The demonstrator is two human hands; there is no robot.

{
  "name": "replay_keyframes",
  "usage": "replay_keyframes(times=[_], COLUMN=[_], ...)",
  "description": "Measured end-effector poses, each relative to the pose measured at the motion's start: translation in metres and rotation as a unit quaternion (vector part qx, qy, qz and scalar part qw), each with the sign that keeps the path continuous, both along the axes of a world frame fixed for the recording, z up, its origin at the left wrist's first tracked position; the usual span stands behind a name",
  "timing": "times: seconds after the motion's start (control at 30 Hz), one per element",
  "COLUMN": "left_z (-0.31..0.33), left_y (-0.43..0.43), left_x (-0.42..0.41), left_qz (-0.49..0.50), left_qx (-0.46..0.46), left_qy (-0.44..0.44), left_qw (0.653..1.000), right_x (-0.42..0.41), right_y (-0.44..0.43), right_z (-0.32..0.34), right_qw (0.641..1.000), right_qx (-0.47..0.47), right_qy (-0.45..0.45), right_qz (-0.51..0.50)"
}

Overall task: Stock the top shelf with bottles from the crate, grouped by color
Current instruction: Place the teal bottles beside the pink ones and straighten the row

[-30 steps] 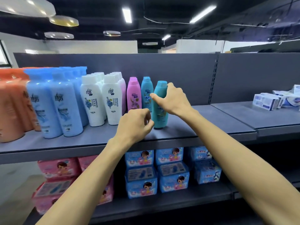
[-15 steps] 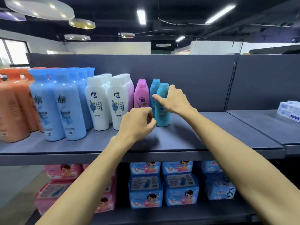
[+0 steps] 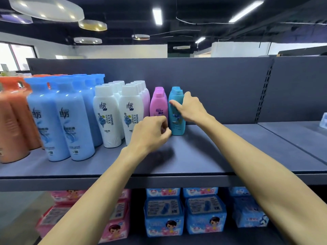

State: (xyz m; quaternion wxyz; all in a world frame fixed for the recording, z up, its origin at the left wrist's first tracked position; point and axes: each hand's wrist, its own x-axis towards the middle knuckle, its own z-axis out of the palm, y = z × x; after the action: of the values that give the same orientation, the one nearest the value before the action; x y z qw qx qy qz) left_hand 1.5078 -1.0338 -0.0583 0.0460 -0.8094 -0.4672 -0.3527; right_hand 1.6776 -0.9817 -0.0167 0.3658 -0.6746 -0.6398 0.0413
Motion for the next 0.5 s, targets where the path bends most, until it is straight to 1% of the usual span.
replay_keyframes(times=[0.33, 0.5], left_z=[-0.007, -0.009], left_y=[0.016, 0.014], left_x=[0.006, 0.010], left_qz=[-0.014, -0.016], left_qx=[0.007, 0.007], left_qy=[0.006, 0.011], left_qw=[1.000, 1.000], right_x=[0.002, 0.006], right_y=[0.005, 0.000], right_z=[-0.002, -0.003], right_qw=[1.000, 0.999], right_qx=[0.001, -0.013], right_qy=[-0.002, 0.007], right_qz=[0.023, 0.039])
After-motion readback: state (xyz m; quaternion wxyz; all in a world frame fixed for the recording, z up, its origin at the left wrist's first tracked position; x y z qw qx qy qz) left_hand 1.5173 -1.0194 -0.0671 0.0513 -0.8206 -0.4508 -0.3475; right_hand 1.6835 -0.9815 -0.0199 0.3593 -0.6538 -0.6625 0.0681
